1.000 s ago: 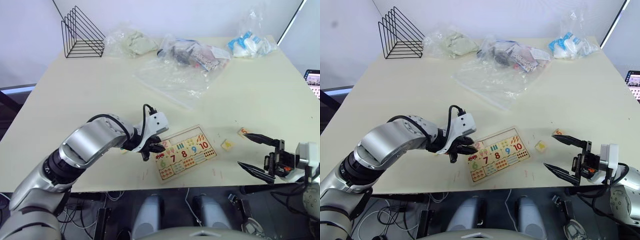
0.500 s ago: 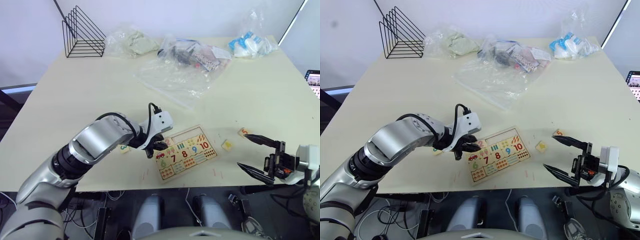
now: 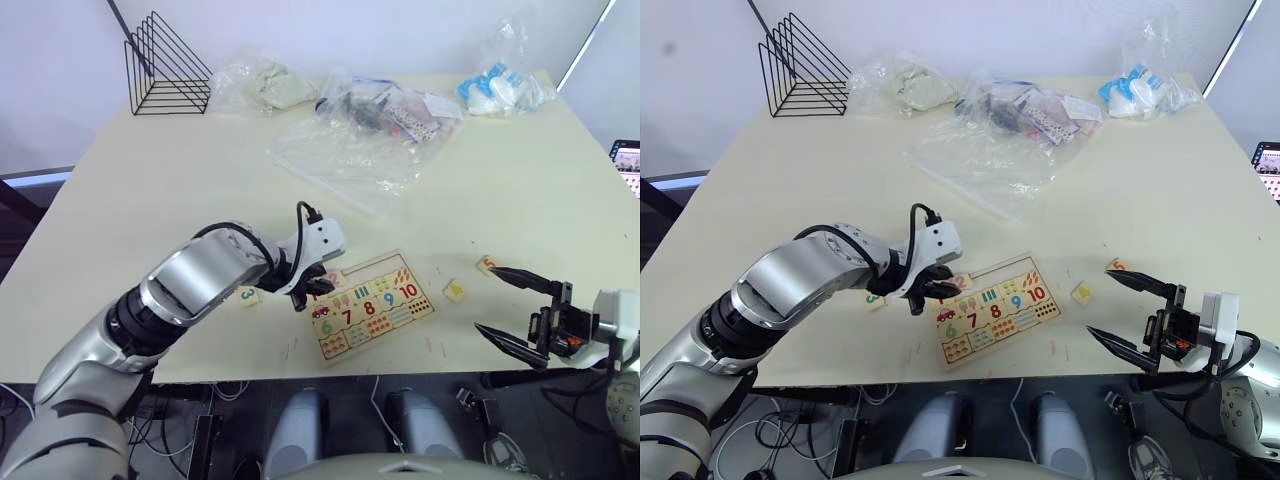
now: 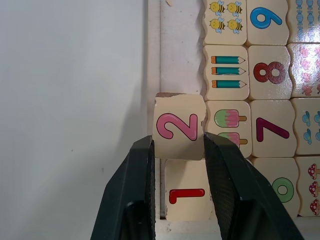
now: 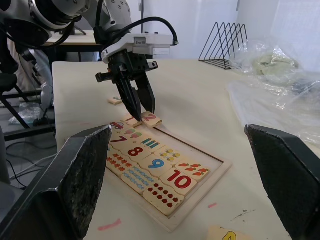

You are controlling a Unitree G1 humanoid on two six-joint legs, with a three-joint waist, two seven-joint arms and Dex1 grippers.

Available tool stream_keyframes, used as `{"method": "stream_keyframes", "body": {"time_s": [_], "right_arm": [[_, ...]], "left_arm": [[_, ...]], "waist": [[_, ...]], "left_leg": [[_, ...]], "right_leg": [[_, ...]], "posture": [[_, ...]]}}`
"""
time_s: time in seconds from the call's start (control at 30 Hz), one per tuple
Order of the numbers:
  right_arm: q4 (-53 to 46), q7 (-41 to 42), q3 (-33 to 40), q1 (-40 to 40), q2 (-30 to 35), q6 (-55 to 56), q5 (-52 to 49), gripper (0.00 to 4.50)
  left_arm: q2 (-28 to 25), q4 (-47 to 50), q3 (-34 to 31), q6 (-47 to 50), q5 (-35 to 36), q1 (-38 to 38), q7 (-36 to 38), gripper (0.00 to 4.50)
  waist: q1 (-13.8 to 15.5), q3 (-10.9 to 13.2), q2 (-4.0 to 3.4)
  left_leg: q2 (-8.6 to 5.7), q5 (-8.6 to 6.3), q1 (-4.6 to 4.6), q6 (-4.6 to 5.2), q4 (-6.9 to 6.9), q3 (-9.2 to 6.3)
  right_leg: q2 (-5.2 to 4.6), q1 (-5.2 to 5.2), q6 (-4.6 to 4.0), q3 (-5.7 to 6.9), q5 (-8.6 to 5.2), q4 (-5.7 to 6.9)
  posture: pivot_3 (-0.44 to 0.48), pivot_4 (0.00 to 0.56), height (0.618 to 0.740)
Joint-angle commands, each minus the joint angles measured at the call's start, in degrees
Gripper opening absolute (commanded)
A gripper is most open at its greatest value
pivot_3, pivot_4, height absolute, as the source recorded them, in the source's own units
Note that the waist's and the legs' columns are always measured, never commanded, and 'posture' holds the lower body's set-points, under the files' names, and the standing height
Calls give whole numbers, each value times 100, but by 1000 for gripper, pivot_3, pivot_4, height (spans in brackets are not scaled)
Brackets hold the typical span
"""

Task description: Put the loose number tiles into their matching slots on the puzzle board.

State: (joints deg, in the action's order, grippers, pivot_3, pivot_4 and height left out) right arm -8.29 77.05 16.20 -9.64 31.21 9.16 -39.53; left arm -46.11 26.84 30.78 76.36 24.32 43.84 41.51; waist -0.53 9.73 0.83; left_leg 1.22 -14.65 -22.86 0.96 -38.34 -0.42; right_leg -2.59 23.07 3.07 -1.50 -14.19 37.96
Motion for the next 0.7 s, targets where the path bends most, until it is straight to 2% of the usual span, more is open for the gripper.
{"method": "stream_keyframes", "body": {"time_s": [0.03, 0.63, 0.7], "right_arm": [[-181, -24, 130, -49, 31, 102, -45, 4500], [-187, -44, 183, -149, 66, 162, -45, 4500], [-181, -40, 190, -161, 73, 169, -48, 4500]], "left_arm": [[-13, 105, -6, -126, -74, 41, 28, 914], [59, -74, 130, -367, -262, -45, 90, 914], [50, -69, 133, -379, -278, -68, 105, 1979]], "waist": [[-1, 0, 0], [-1, 0, 0], [-2, 0, 0]], "left_leg": [[0, 0, 0, 0, 0, 1], [0, 0, 0, 0, 0, 1], [0, 0, 0, 0, 0, 0]], "right_leg": [[0, 0, 0, -1, 0, 0], [0, 0, 0, 0, 0, 0], [0, 0, 0, -1, 0, 0]], "posture": [[0, 150, 740], [0, 150, 740], [0, 150, 740]]}}
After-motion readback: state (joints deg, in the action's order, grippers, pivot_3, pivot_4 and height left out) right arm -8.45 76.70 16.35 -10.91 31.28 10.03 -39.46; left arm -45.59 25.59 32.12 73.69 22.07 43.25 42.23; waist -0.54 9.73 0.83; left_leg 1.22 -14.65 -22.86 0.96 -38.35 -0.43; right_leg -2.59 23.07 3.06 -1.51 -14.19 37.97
